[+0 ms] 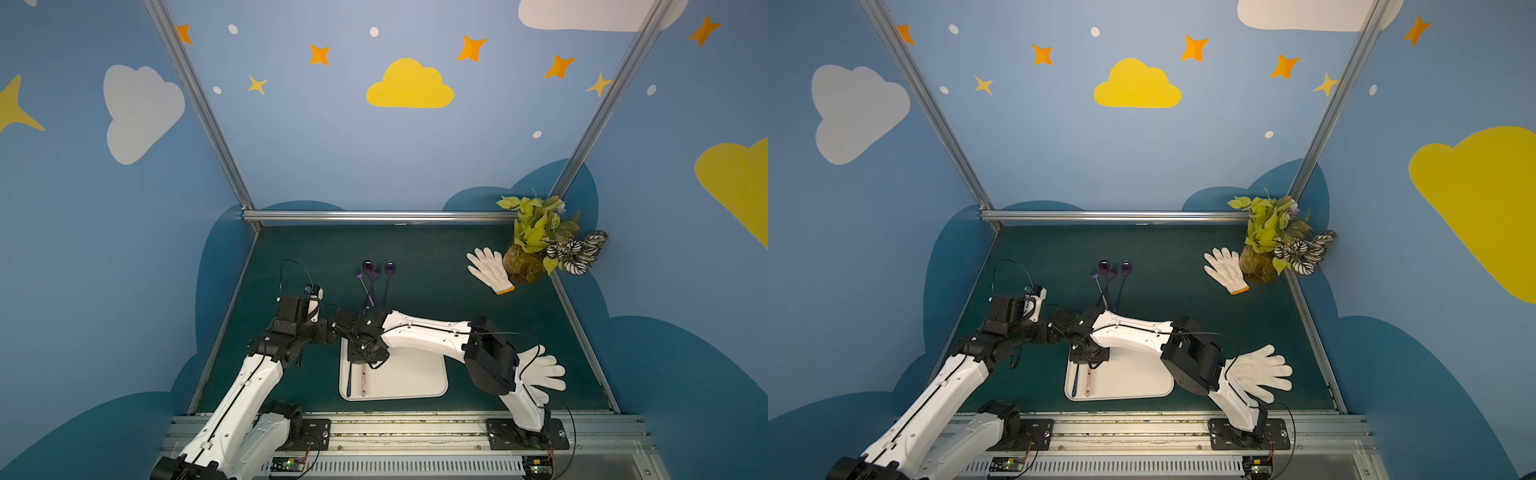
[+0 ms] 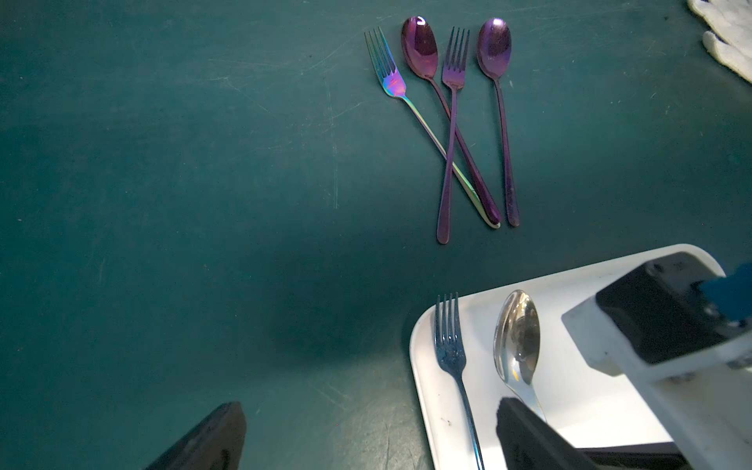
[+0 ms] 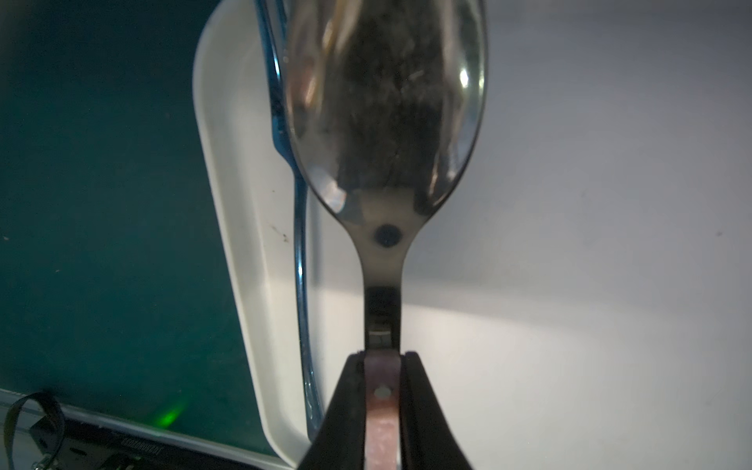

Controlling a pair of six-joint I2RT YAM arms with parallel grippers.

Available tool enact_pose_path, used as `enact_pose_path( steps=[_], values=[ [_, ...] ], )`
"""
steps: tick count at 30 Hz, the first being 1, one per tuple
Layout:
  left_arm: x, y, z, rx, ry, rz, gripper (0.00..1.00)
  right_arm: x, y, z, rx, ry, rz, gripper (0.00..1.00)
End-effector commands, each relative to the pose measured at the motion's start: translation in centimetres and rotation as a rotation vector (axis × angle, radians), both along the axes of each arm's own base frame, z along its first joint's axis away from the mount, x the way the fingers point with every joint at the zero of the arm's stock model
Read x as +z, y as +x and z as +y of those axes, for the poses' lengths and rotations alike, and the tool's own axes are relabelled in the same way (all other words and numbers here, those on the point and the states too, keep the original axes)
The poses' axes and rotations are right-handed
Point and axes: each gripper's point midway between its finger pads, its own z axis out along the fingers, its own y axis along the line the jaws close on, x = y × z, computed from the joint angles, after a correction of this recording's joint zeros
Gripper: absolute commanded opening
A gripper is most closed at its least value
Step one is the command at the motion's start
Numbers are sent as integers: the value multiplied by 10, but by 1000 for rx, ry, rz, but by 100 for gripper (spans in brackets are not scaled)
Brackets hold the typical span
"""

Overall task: Set the spoon and fork side by side
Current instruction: Place the spoon on the tray.

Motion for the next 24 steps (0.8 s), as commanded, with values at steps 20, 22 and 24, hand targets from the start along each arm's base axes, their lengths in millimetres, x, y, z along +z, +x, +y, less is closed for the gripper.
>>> enact_pose_path(
  steps=[20, 22, 24],
  values=[
    [11, -1, -1, -1, 7, -33, 100, -27, 0, -8, -45, -39, 65, 0],
    [11, -1, -1, -1, 7, -34, 100, -29, 1, -9, -52, -42, 62, 0],
    [11, -1, -1, -2, 7, -33, 100, -29, 2, -10, -58, -44, 60, 0]
  ],
)
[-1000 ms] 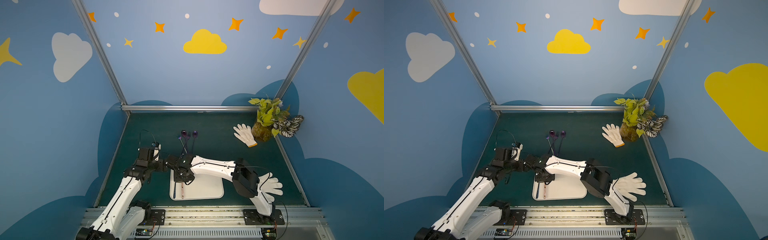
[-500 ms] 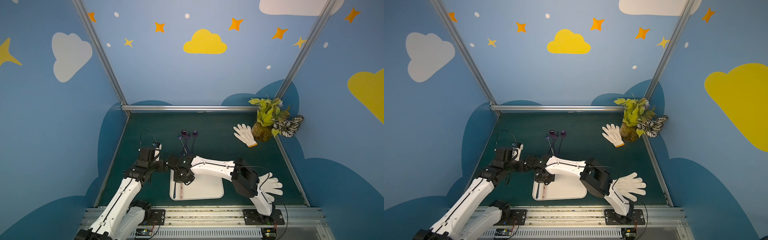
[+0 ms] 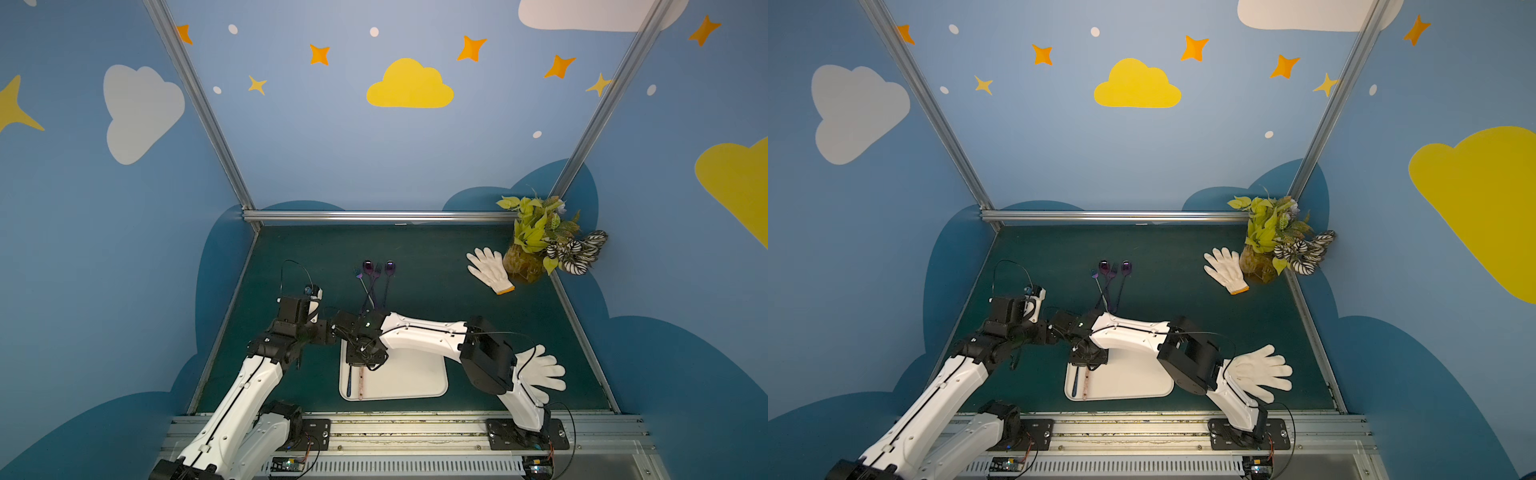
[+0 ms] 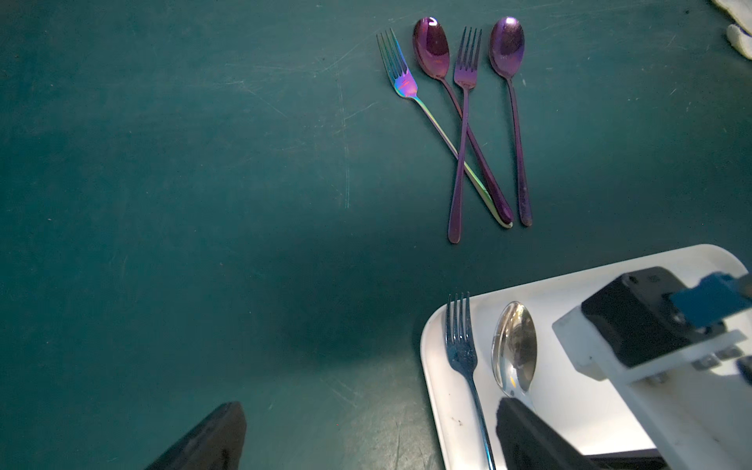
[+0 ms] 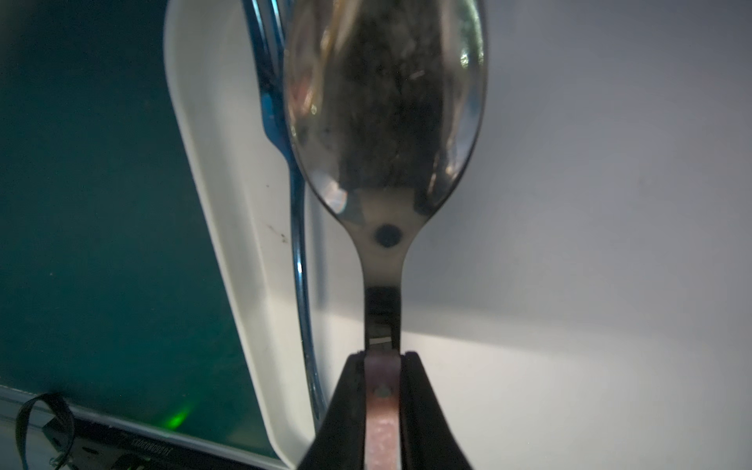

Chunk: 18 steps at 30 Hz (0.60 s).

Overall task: Set the spoon and fork side by side
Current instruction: Place the spoon on the tray.

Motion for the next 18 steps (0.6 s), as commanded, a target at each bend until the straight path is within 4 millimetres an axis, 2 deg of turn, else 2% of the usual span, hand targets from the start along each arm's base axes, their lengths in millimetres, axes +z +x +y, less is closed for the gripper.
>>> enact_pose_path(
  steps=[1, 9, 13, 18],
  values=[
    [9, 0, -5, -15, -20, -25, 100, -20, 5, -15, -37, -65, 19, 1],
    [10, 1, -6, -21, -21, -30, 100, -28, 7, -21, -49, -87, 26, 7],
    [10, 1, -6, -24, -20, -31, 100, -30, 8, -26, -54, -100, 23, 15],
    [10, 1, -7, -25, -18, -32, 100, -32, 7, -25, -44, -99, 34, 18]
  ],
)
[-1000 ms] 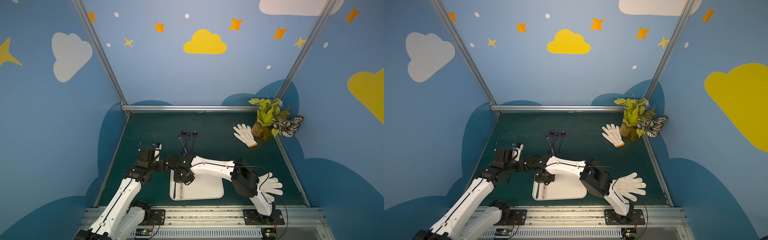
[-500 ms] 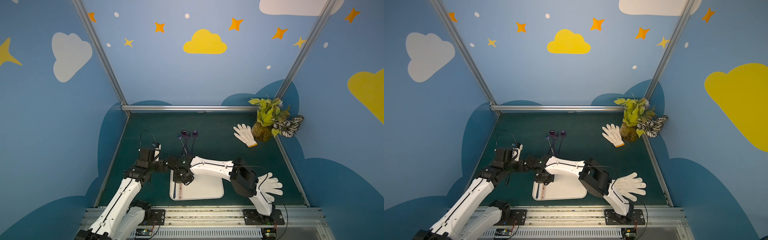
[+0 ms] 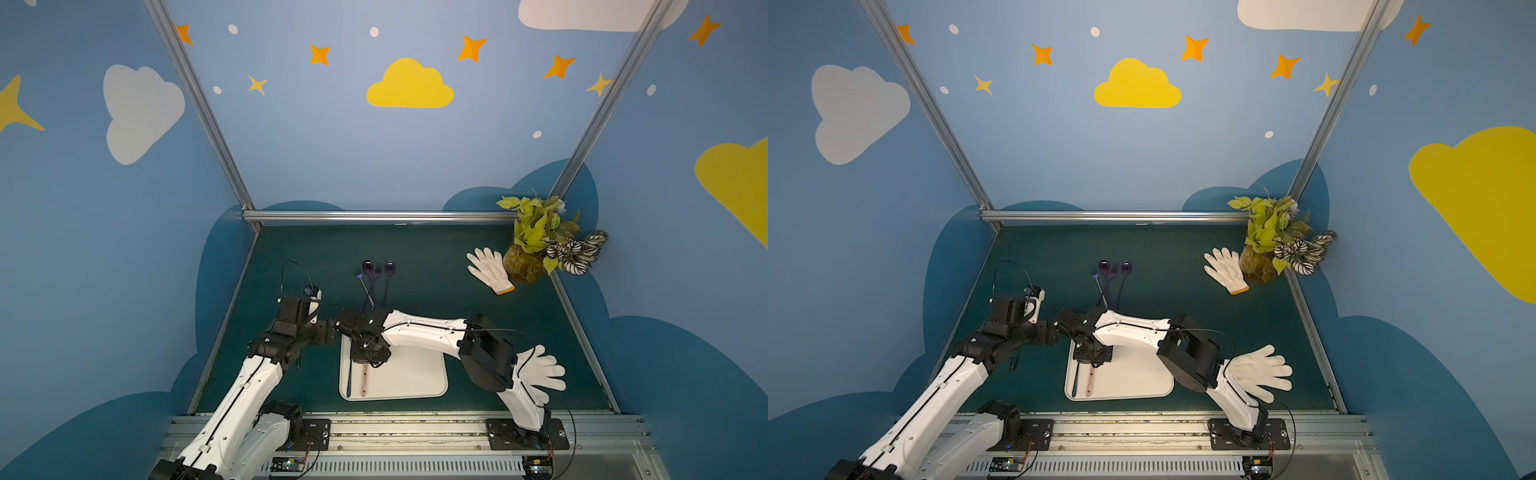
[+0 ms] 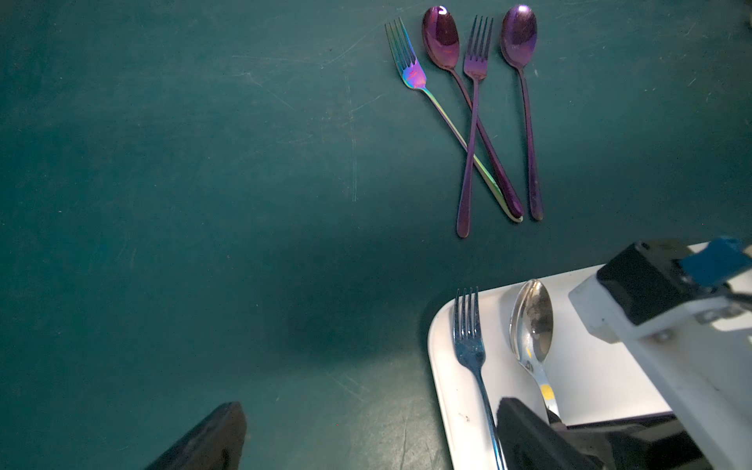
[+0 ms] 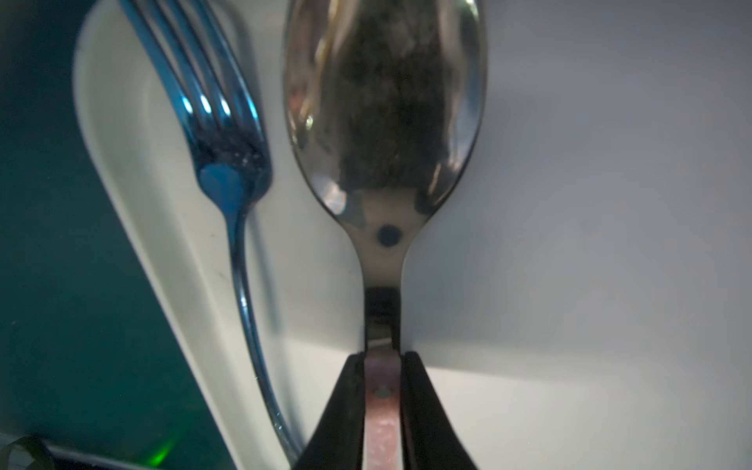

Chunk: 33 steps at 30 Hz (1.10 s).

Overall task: Set the spoon and fork side by side
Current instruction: Place the spoon on the tray.

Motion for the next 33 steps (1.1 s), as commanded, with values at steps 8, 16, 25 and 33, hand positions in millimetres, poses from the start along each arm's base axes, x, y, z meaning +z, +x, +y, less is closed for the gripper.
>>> enact_pose_path(
  steps=[8, 16, 25, 33],
  values=[
    [12, 3, -9, -33, -33, -42, 100, -21, -4, -7, 12, -59, 32, 20],
    [12, 3, -9, -32, -32, -41, 100, -19, -6, 5, 52, -45, 30, 20],
    [12, 3, -9, -32, -31, -43, 100, -19, -9, 9, 70, -39, 35, 21],
    [12, 4, -9, -32, -35, -43, 100, -16, -10, 11, 79, -38, 28, 28]
  ],
)
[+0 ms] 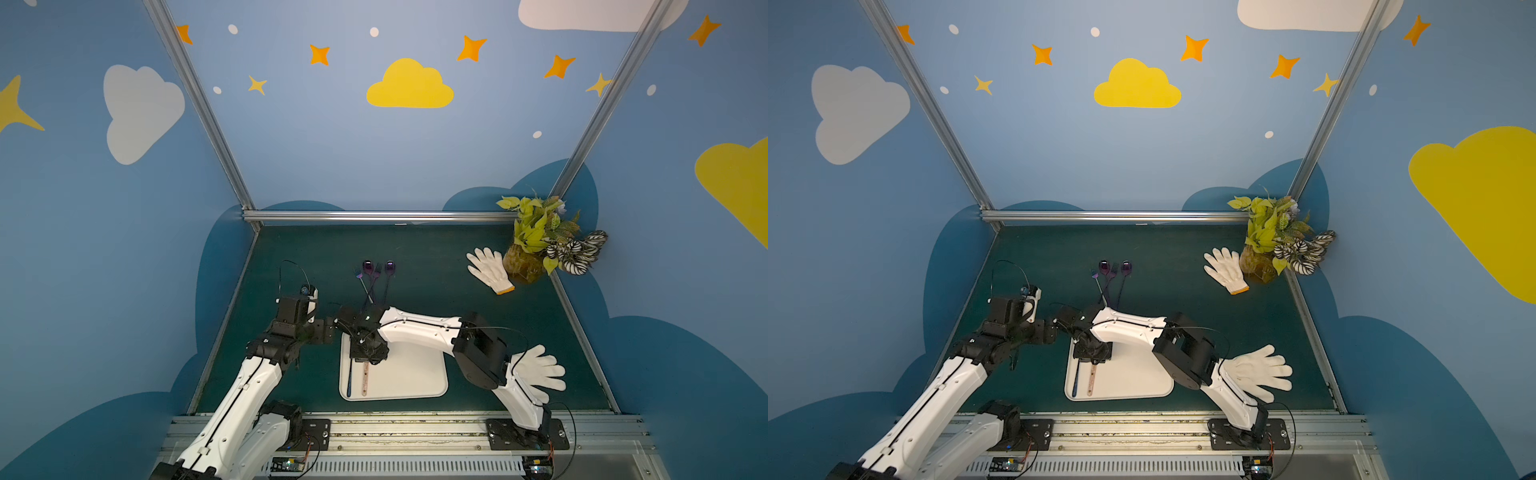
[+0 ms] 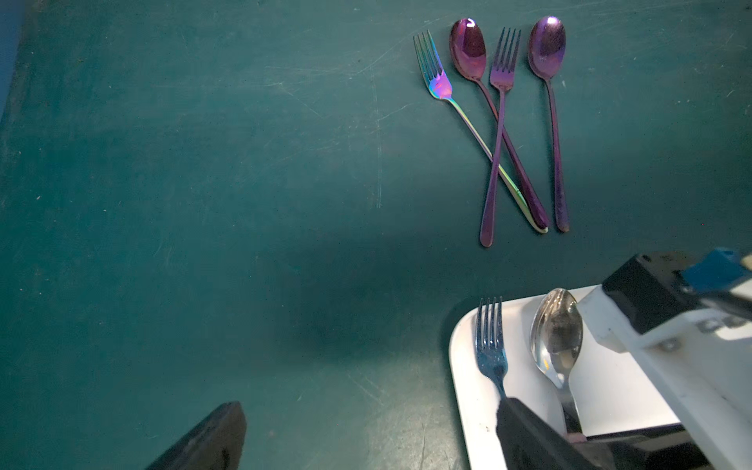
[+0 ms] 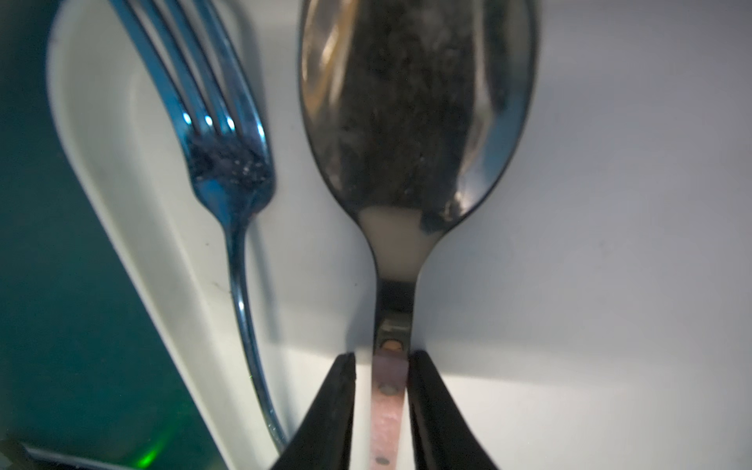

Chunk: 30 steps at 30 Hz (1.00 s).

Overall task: Set the spoon and fork side by side
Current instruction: Place the spoon on the tray.

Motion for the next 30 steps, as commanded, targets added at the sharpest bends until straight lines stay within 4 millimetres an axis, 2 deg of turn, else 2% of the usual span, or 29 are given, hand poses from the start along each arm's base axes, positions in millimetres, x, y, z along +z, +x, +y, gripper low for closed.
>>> enact_pose_path(
  steps=[1, 21, 30],
  values=[
    [10, 2, -19, -73, -68, -28, 100, -14, -9, 7, 35, -15, -1, 28],
    [9, 2, -19, -73, -65, -26, 100, -9, -9, 15, 70, -9, -9, 26],
    [9, 2, -19, -74, -66, -25, 100, 0, -9, 21, 77, 17, -16, 27]
  ],
)
